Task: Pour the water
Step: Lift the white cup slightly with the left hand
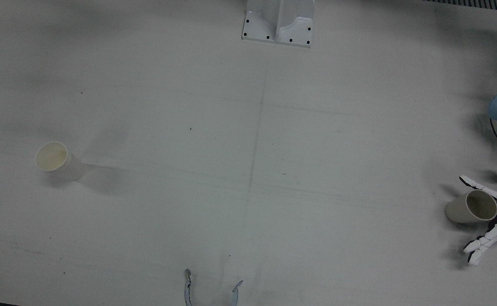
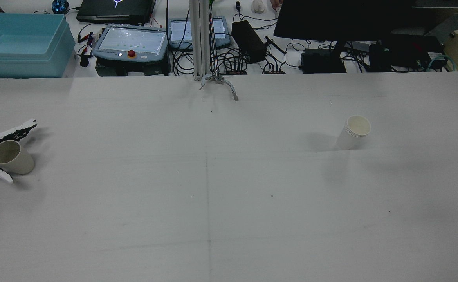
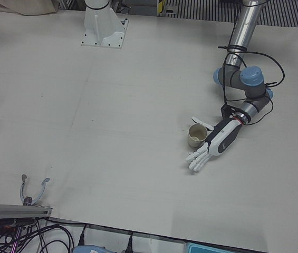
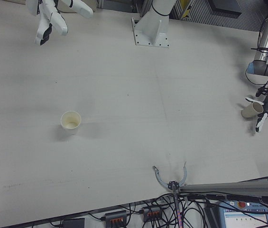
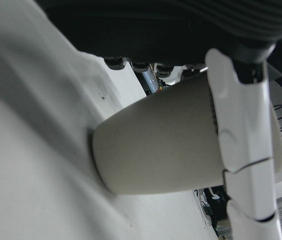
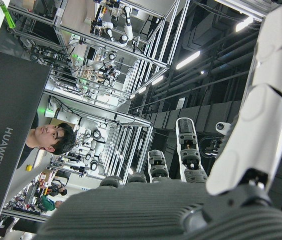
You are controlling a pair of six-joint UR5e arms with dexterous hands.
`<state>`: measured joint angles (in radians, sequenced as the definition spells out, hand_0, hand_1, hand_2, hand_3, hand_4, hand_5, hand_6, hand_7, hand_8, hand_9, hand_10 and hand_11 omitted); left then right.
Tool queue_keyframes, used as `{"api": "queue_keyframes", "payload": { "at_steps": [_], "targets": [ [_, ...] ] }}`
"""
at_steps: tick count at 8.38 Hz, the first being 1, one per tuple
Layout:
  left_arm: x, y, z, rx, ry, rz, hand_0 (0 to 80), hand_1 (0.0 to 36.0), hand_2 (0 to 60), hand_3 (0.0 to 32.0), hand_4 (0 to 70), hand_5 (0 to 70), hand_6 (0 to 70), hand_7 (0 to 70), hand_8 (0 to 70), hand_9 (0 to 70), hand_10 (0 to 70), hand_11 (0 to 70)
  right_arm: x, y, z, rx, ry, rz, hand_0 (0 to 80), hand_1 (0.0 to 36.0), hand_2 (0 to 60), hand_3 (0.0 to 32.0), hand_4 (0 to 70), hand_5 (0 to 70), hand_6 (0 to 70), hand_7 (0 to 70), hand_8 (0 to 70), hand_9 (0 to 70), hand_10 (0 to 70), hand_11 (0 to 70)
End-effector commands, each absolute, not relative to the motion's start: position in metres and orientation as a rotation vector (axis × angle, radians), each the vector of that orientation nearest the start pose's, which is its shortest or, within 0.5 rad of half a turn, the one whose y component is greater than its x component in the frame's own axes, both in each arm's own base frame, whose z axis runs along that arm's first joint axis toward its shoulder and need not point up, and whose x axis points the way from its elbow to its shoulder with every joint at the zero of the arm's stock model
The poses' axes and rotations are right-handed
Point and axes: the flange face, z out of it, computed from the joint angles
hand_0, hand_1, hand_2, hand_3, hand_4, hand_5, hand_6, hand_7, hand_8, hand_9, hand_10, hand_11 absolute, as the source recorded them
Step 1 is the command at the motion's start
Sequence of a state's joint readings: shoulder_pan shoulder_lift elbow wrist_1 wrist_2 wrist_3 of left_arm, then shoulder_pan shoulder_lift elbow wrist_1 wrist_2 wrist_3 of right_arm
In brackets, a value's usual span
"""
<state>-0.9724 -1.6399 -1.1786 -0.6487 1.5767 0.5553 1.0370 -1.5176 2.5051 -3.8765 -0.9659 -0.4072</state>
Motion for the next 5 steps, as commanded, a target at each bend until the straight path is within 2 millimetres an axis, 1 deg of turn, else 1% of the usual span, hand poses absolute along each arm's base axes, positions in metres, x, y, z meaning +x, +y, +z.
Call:
{"api": "queue_keyframes", "payload": {
  "at_steps": [1,2,3,4,5],
  "targets": [
    [0.1997,-0.5109,0.7652,-0.078,2.139,-1.266,56.6,18.3,0.0,0.0,11.9,7.1,0.2,4.3,0.7,0.0,0.0,1.5,-0.0123,-0.3942,0.3389,-0.441,2.484,-2.057,46.9,13.9,12.0,0.0,10.0,19.1,6.3,13.3,0.2,1.2,0.0,0.0],
    [0.1995,-0.5109,0.7653,-0.075,2.138,-1.268,57.2,18.5,0.0,0.0,12.9,7.5,0.5,4.6,0.8,0.0,0.0,1.3,-0.0124,-0.3942,0.3389,-0.441,2.486,-2.058,47.0,13.8,11.8,0.0,10.0,19.0,6.1,12.9,0.2,1.1,0.0,0.0],
    [0.1989,-0.5100,0.7669,-0.077,2.135,-1.271,56.9,18.0,0.0,0.0,13.8,7.8,0.7,4.8,1.0,0.0,0.0,1.3,-0.0124,-0.3942,0.3389,-0.441,2.486,-2.058,46.8,13.7,11.8,0.0,10.0,19.0,6.1,12.8,0.2,1.1,0.0,0.0],
    [0.1987,-0.5098,0.7675,-0.080,2.135,-1.273,56.2,17.6,0.0,0.0,15.6,8.6,1.0,5.0,1.2,0.0,0.0,1.5,-0.0124,-0.3942,0.3389,-0.441,2.486,-2.058,46.9,13.7,11.8,0.0,9.8,19.0,6.1,12.7,0.2,1.1,0.0,0.0],
    [0.1987,-0.5097,0.7677,-0.080,2.134,-1.274,55.3,17.2,0.0,0.0,19.0,10.1,1.3,5.1,1.3,0.0,0.0,1.5,-0.0124,-0.3942,0.3389,-0.441,2.486,-2.058,47.0,13.7,11.8,0.0,9.8,18.8,6.0,12.4,0.2,1.0,0.0,0.0]
  ]
}}
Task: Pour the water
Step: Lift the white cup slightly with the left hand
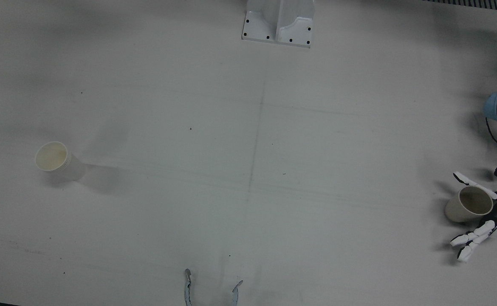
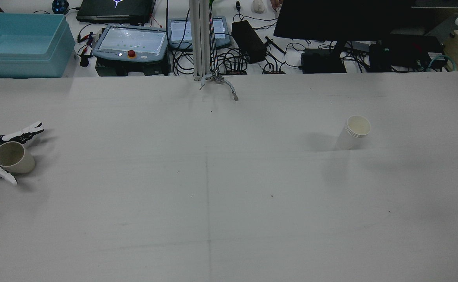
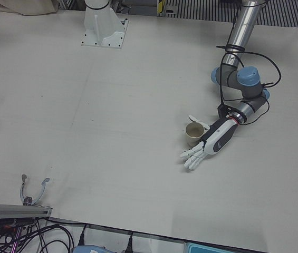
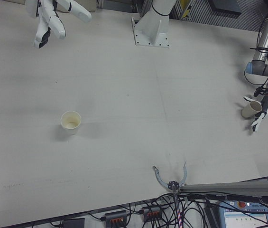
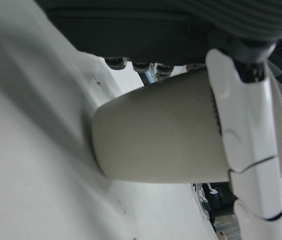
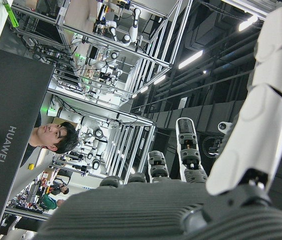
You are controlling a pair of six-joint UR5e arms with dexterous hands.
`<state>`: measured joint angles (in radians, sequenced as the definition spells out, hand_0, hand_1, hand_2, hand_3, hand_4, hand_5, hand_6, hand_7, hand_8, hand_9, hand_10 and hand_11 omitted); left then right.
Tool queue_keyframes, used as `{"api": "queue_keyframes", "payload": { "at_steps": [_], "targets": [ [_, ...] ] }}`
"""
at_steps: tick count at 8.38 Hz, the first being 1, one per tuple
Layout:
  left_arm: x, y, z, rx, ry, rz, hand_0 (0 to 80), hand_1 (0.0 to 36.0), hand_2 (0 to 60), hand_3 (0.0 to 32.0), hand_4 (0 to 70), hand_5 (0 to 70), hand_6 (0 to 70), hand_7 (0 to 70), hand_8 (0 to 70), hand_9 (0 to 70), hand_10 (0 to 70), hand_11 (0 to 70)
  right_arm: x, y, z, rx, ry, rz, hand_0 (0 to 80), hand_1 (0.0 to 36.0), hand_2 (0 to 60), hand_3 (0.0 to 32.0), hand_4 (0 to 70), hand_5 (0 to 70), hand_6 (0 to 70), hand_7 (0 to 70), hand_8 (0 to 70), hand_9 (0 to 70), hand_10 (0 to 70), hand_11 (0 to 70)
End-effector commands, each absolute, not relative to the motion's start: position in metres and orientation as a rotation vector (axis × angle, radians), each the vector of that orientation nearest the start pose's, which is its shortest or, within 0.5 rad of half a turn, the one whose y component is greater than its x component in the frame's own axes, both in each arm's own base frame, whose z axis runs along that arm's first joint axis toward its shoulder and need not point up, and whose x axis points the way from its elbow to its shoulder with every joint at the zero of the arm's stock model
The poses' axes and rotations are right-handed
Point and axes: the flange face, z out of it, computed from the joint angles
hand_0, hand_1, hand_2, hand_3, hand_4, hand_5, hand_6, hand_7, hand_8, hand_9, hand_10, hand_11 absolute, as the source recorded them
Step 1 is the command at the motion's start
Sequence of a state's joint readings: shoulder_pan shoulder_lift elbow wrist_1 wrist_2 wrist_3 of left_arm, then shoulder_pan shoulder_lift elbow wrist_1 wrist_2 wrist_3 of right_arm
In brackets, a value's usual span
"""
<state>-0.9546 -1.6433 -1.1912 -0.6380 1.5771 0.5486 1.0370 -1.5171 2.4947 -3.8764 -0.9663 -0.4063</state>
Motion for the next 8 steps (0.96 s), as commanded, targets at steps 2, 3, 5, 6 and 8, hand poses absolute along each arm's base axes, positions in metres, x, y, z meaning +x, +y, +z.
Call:
{"api": "queue_keyframes", "payload": {
  "at_steps": [2,3,5,6,8],
  "targets": [
    [0.1964,-0.5082,0.7716,-0.078,2.114,-1.293,54.0,19.0,11.9,0.0,28.5,24.0,2.3,5.3,2.0,0.0,0.0,1.4,-0.0124,-0.3942,0.3389,-0.439,2.485,-2.058,47.0,13.7,11.9,0.0,10.0,19.1,6.1,12.7,0.2,1.1,0.0,0.0],
    [0.1955,-0.5070,0.7720,-0.078,2.111,-1.295,53.7,21.8,25.4,0.0,31.8,30.9,4.6,8.2,3.0,0.8,0.3,2.2,-0.0118,-0.3942,0.3389,-0.441,2.484,-2.057,46.9,13.7,11.8,0.0,9.9,19.1,6.1,12.7,0.2,1.1,0.0,0.0],
    [0.1959,-0.5075,0.7712,-0.079,2.103,-1.302,57.6,20.5,3.7,0.0,22.3,35.8,8.4,22.3,4.7,3.4,0.2,2.2,-0.0118,-0.3942,0.3389,-0.439,2.484,-2.056,46.9,13.7,11.6,0.0,9.8,18.9,6.0,12.5,0.2,1.1,0.0,0.0],
    [0.1958,-0.5076,0.7712,-0.080,2.104,-1.304,52.1,14.3,2.0,0.0,28.9,38.5,11.0,30.3,6.5,7.0,0.7,2.1,-0.0118,-0.3942,0.3389,-0.439,2.484,-2.056,46.8,13.7,11.8,0.0,9.7,19.0,5.9,12.2,0.1,1.0,0.0,0.0],
    [0.1920,-0.5050,0.7746,-0.102,2.098,-1.329,46.0,12.3,37.0,0.0,63.4,43.4,11.1,27.8,6.6,7.7,3.6,5.1,-0.0123,-0.3942,0.3389,-0.436,2.483,-2.056,47.0,13.8,11.9,0.0,9.9,19.1,5.9,12.2,0.1,1.0,0.0,0.0]
  ]
}}
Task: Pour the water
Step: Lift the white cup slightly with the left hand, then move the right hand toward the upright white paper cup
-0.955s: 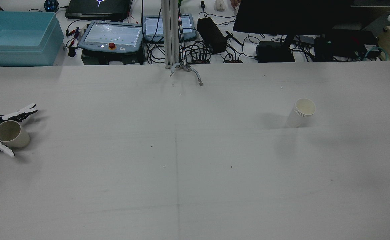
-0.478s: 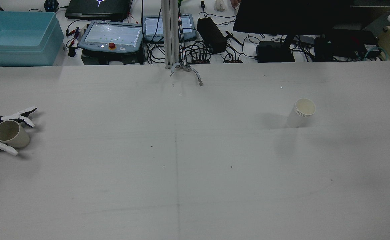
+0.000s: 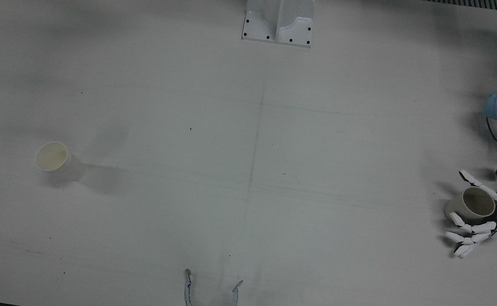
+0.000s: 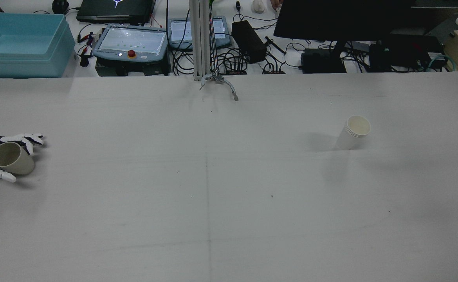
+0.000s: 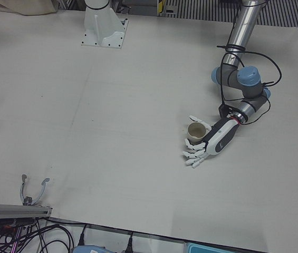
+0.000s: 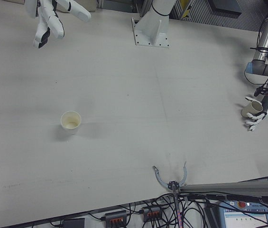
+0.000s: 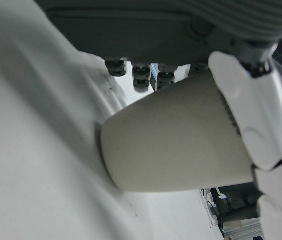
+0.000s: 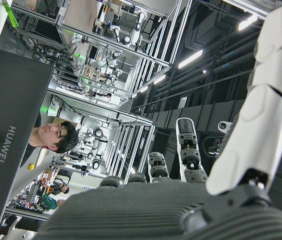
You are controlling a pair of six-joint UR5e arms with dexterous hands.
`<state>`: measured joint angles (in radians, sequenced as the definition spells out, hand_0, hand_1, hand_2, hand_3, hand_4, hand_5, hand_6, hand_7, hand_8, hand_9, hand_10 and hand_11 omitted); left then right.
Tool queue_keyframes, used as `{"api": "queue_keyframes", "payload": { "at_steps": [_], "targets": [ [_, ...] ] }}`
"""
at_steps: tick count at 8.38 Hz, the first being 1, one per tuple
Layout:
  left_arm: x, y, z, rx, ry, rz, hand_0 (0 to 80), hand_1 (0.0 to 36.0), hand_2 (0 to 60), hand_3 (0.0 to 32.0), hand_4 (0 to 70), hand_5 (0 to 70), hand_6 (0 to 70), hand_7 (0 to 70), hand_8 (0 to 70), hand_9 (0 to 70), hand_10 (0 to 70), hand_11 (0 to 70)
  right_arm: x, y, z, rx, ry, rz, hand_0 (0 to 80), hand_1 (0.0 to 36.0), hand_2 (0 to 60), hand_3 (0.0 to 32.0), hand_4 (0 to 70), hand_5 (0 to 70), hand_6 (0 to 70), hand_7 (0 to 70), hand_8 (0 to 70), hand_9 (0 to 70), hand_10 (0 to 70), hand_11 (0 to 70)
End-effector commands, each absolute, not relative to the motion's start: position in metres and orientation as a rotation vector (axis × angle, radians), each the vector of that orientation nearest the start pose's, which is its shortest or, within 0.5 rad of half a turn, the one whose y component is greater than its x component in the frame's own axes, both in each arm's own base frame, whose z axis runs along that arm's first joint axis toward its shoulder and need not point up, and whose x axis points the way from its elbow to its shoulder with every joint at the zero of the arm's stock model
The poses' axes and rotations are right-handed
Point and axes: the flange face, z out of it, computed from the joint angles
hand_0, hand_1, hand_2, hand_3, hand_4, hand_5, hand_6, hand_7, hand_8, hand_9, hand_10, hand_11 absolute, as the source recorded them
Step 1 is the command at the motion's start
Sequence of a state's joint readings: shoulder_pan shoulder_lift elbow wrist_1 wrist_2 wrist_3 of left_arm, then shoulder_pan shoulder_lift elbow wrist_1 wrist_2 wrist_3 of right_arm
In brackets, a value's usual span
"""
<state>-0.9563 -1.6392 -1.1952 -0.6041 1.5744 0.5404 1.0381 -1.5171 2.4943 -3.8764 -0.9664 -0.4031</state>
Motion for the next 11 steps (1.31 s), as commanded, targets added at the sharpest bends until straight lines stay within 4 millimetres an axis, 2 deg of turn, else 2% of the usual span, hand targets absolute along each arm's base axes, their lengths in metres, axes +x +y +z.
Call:
{"api": "queue_keyframes", "payload": {
  "at_steps": [1,2,3,4,5,6,7,8,9,10,11],
  "targets": [
    [0.191,-0.504,0.775,-0.101,2.097,-1.331,44.6,14.9,54.1,0.0,69.9,43.2,9.7,23.4,5.4,5.5,3.7,5.2,-0.012,-0.394,0.338,-0.436,2.483,-2.054,46.9,13.9,12.4,0.0,10.0,19.4,6.1,12.7,0.2,1.1,0.0,0.0],
    [0.191,-0.505,0.775,-0.100,2.094,-1.334,42.2,19.8,60.0,0.0,70.0,42.9,8.9,19.9,5.1,4.6,4.0,5.8,-0.012,-0.394,0.338,-0.433,2.484,-2.052,47.1,14.0,12.4,0.0,10.1,19.8,6.3,13.3,0.2,1.2,0.0,0.0],
    [0.191,-0.505,0.775,-0.100,2.094,-1.334,40.6,24.4,60.0,0.0,70.0,42.9,8.5,16.9,5.1,4.4,4.7,6.9,-0.012,-0.395,0.335,-0.431,2.487,-2.041,47.1,14.2,12.7,0.0,10.3,19.9,6.4,13.4,0.2,1.2,0.0,0.0],
    [0.187,-0.507,0.772,-0.104,2.105,-1.340,39.4,26.3,60.0,0.0,70.0,42.5,8.8,16.0,6.1,5.4,5.4,8.0,-0.012,-0.396,0.332,-0.426,2.491,-2.029,47.1,14.3,13.0,0.0,10.4,20.1,6.5,13.5,0.3,1.3,0.0,0.0],
    [0.183,-0.510,0.763,-0.127,2.127,-1.355,39.6,25.7,60.0,0.0,70.0,42.0,8.6,15.6,6.0,5.4,5.4,8.0,-0.011,-0.397,0.328,-0.427,2.495,-2.012,47.2,14.5,13.3,0.0,10.5,20.4,6.5,13.8,0.3,1.3,0.0,0.0],
    [0.170,-0.519,0.741,-0.105,2.162,-1.363,40.7,25.3,60.0,0.0,70.0,42.3,8.4,14.6,5.8,5.0,5.1,7.6,-0.014,-0.402,0.333,-0.440,2.484,-2.034,47.3,14.7,13.6,0.0,10.9,20.9,6.8,14.4,0.3,1.4,0.0,0.0],
    [0.164,-0.523,0.717,-0.095,2.192,-1.353,43.9,29.6,60.0,0.0,70.0,42.4,8.1,14.2,6.3,5.4,5.1,7.8,-0.019,-0.413,0.349,-0.465,2.451,-2.091,47.5,15.1,14.3,0.0,11.2,21.4,7.2,15.2,0.4,1.6,0.0,0.0],
    [0.165,-0.526,0.703,-0.126,2.216,-1.373,44.7,32.6,60.0,0.0,70.0,41.7,8.0,14.4,6.6,6.1,5.3,8.2,-0.029,-0.428,0.363,-0.484,2.427,-2.147,47.7,15.8,16.0,0.0,11.3,21.5,7.3,15.0,0.4,1.6,0.0,0.0],
    [0.163,-0.531,0.691,-0.129,2.250,-1.439,43.1,31.5,60.0,0.0,70.0,40.9,8.1,14.5,6.5,5.9,5.3,8.0,-0.046,-0.448,0.379,-0.473,2.411,-2.194,47.6,15.8,16.1,0.0,10.5,20.3,6.5,13.4,0.3,1.2,0.0,0.0],
    [0.163,-0.532,0.666,-0.118,2.258,-1.448,43.3,30.7,60.0,0.0,70.0,40.4,7.9,13.1,6.5,5.8,4.7,7.1,-0.065,-0.467,0.400,-0.453,2.432,-2.177,47.4,15.7,15.7,0.0,9.4,18.9,5.8,11.4,0.1,0.8,0.0,0.0],
    [0.165,-0.534,0.653,-0.112,2.266,-1.435,43.0,29.2,60.0,0.0,70.0,40.2,8.2,13.4,5.9,5.2,3.8,5.8,-0.085,-0.495,0.441,-0.436,2.442,-2.159,47.1,15.4,15.1,0.0,8.1,17.0,4.6,8.6,0.0,0.3,0.0,0.0]
  ]
}}
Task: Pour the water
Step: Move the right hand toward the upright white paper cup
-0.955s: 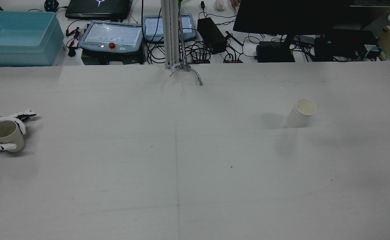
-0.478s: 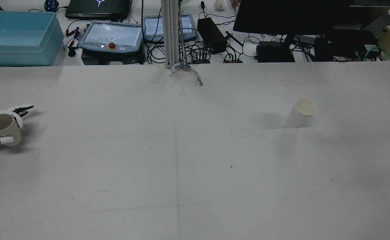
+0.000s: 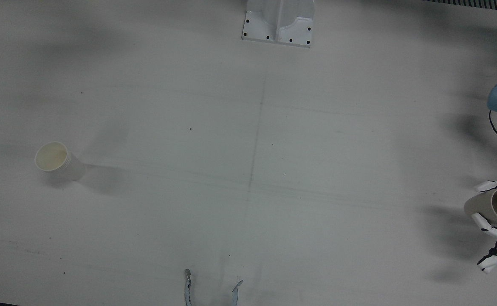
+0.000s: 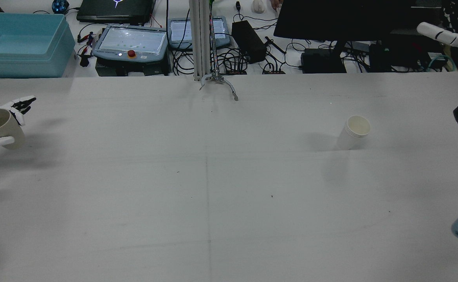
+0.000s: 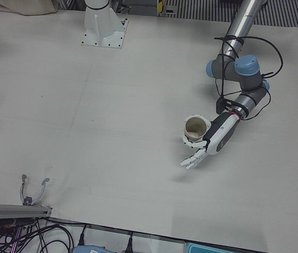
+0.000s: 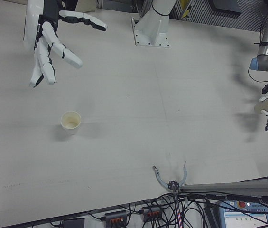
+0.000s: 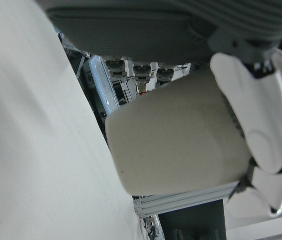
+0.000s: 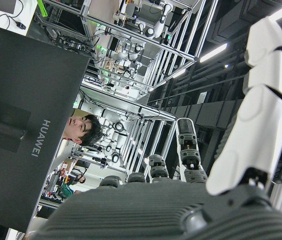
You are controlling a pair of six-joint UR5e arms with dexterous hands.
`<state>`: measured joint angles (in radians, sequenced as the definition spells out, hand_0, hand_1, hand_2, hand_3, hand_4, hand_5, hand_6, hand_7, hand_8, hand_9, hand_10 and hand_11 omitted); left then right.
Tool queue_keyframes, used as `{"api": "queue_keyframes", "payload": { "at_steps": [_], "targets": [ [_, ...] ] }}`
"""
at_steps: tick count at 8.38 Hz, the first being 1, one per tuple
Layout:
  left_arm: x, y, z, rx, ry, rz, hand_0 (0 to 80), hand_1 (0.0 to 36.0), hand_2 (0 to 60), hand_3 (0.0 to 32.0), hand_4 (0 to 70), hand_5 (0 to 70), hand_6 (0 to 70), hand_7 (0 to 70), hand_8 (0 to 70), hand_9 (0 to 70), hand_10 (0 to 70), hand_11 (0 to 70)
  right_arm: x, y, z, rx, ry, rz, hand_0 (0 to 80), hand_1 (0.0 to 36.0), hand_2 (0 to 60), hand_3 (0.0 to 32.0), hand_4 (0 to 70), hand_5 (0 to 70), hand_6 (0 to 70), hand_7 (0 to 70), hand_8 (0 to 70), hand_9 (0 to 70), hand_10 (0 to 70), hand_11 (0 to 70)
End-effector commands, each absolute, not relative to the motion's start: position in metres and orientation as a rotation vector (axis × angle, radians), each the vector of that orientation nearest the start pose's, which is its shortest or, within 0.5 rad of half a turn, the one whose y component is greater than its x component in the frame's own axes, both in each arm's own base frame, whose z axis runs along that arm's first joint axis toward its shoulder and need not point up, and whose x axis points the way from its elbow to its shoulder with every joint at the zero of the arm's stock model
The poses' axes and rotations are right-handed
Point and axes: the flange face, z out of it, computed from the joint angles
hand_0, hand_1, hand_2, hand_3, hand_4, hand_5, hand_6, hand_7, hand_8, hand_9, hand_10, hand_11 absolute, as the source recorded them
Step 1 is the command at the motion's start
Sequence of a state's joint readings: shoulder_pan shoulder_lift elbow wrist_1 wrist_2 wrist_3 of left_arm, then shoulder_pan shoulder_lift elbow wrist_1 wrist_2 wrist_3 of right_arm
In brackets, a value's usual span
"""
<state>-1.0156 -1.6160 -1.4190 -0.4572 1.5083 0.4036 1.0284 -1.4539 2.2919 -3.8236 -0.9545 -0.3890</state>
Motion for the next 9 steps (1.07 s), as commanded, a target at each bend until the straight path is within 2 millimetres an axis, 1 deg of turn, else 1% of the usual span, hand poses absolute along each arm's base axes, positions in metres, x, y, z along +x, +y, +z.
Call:
{"api": "queue_keyframes", "payload": {
  "at_steps": [1,2,3,4,5,6,7,8,9],
  "targets": [
    [0.165,-0.533,0.655,-0.115,2.262,-1.438,41.8,28.3,60.0,0.0,70.0,39.8,9.3,15.5,6.8,6.9,4.0,6.0,-0.111,-0.513,0.474,-0.398,2.468,-2.145,47.2,15.4,14.6,0.0,6.1,13.3,3.1,5.1,0.0,0.0,0.0,0.0],
    [0.163,-0.529,0.660,-0.114,2.254,-1.445,42.0,28.2,60.0,0.0,70.0,39.3,8.8,14.5,6.2,6.3,3.9,5.9,-0.123,-0.511,0.476,-0.384,2.477,-2.141,47.7,15.9,12.7,0.0,5.3,12.0,1.3,1.9,0.0,0.0,0.0,0.0],
    [0.160,-0.523,0.667,-0.115,2.245,-1.450,41.7,27.7,60.0,0.0,70.0,39.0,8.8,14.5,6.1,6.2,3.9,5.9,-0.132,-0.500,0.489,-0.380,2.468,-2.175,49.0,17.4,10.7,0.0,3.4,11.5,0.0,0.0,0.0,0.0,0.0,0.0],
    [0.160,-0.521,0.669,-0.116,2.240,-1.453,42.3,27.2,60.0,0.0,70.0,39.1,8.7,14.3,6.0,6.0,3.9,5.9,-0.136,-0.480,0.514,-0.374,2.465,-2.250,49.6,17.9,7.4,0.0,0.0,10.4,0.0,0.0,0.0,0.0,0.0,0.0],
    [0.160,-0.520,0.670,-0.117,2.238,-1.454,42.3,26.8,60.0,0.0,70.0,39.3,9.1,14.5,6.2,6.1,4.0,6.0,-0.129,-0.454,0.550,-0.395,2.444,-2.358,49.7,18.1,6.6,0.0,0.0,8.9,0.0,0.0,0.0,0.0,0.0,0.0],
    [0.161,-0.520,0.672,-0.119,2.234,-1.456,42.4,26.6,60.0,0.0,70.0,39.2,9.3,14.8,6.3,6.3,4.0,6.0,-0.120,-0.438,0.579,-0.431,2.410,-2.447,48.9,17.5,6.7,0.0,0.0,7.5,0.0,0.0,0.0,0.0,0.0,0.0],
    [0.162,-0.521,0.672,-0.118,2.232,-1.455,42.6,26.3,60.0,0.0,70.0,39.1,9.4,14.8,6.3,6.4,4.0,6.0,-0.122,-0.438,0.600,-0.450,2.389,-2.497,47.9,16.9,7.6,0.0,0.0,7.0,0.0,0.0,0.0,0.0,0.0,0.0],
    [0.163,-0.523,0.670,-0.118,2.235,-1.452,42.6,26.3,60.0,0.0,70.0,39.2,9.5,14.9,6.4,6.5,4.0,6.0,-0.146,-0.447,0.633,-0.423,2.413,-2.501,46.3,15.1,8.2,0.0,0.0,5.4,0.0,0.0,0.0,0.0,0.0,0.0],
    [0.162,-0.521,0.671,-0.118,2.232,-1.455,42.8,25.1,60.0,0.0,70.0,38.9,9.6,15.2,6.3,6.5,3.9,5.9,-0.171,-0.468,0.659,-0.385,2.448,-2.416,44.2,12.8,8.3,0.0,0.0,4.3,0.0,0.0,0.0,0.0,0.0,0.0]
  ]
}}
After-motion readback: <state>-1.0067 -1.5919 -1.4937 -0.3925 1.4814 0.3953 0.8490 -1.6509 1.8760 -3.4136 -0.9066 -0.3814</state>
